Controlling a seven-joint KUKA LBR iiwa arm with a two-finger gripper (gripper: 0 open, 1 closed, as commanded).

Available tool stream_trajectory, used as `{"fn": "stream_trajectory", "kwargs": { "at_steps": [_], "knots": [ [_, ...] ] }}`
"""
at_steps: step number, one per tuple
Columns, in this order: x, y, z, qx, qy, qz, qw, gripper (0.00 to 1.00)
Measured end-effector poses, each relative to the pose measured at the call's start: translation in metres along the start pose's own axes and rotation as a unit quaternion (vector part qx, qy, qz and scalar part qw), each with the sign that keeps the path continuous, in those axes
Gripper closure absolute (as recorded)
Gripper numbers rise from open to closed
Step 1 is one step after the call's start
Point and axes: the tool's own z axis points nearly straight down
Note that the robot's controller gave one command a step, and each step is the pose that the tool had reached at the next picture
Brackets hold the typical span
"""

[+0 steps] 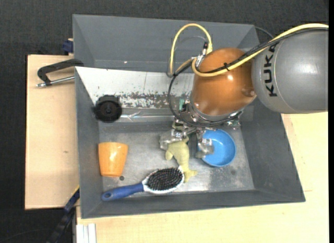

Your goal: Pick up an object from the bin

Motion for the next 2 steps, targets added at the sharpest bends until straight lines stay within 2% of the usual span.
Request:
{"fn": "stream_trajectory", "kwargs": {
  "at_steps": [1,2],
  "knots": [
    [-0.036,-0.009,0.031,-0.001,-0.0004,-0.157,0.9876,0.00],
    [-0.032,0.046,0.029,0.001,0.0000,-0.292,0.9565,0.00]
  ]
}}
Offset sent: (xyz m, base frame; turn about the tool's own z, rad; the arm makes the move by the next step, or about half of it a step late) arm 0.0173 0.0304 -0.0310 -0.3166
